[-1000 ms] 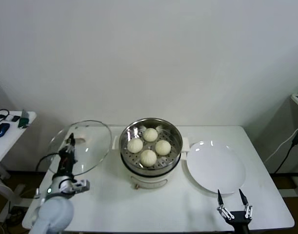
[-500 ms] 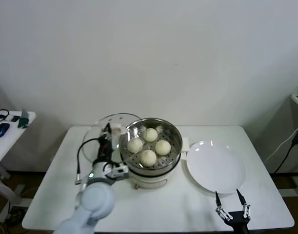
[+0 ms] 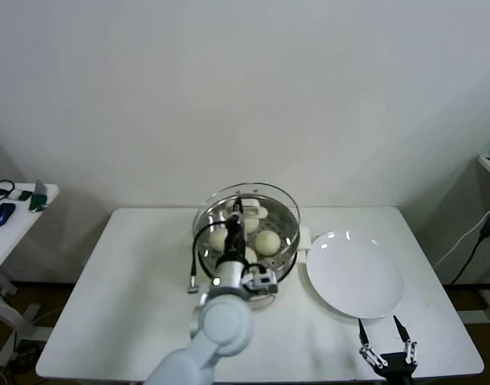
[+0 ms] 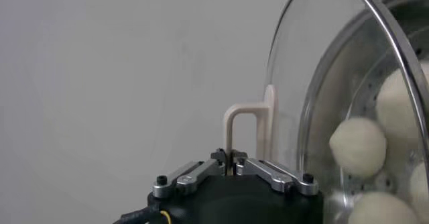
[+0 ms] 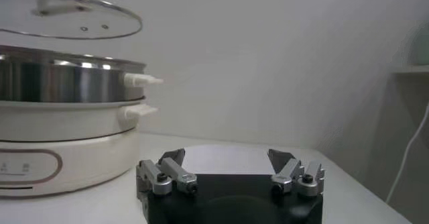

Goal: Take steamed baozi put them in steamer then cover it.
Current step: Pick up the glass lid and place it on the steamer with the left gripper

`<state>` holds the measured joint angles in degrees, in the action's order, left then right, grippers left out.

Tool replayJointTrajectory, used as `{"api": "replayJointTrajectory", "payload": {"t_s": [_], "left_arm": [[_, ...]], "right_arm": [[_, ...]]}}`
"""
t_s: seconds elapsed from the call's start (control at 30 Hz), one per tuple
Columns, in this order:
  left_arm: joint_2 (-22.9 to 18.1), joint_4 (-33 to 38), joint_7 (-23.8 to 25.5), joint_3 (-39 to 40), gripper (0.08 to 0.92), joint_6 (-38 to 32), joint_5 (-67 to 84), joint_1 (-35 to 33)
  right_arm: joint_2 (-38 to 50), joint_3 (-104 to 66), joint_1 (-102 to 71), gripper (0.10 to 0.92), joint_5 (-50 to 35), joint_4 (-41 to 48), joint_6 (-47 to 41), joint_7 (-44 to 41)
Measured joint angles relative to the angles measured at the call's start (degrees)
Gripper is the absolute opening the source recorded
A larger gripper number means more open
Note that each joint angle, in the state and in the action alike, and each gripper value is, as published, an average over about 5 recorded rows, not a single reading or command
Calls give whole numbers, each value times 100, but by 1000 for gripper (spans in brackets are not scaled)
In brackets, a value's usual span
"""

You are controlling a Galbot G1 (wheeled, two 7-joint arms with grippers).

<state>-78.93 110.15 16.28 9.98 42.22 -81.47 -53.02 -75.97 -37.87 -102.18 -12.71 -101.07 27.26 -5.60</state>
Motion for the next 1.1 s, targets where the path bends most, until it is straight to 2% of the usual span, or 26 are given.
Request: {"api": "replayJointTrajectory", "payload": {"t_s": [0.27, 1.1], "left_arm": [[-191, -326, -42, 163, 134, -2, -304, -14], [-226, -858, -538, 100, 134, -4, -352, -114]], "right_arm": [[-29, -13, 21, 823, -21, -18, 29, -1], [-121, -21, -3, 823, 24, 61, 174, -37]]}}
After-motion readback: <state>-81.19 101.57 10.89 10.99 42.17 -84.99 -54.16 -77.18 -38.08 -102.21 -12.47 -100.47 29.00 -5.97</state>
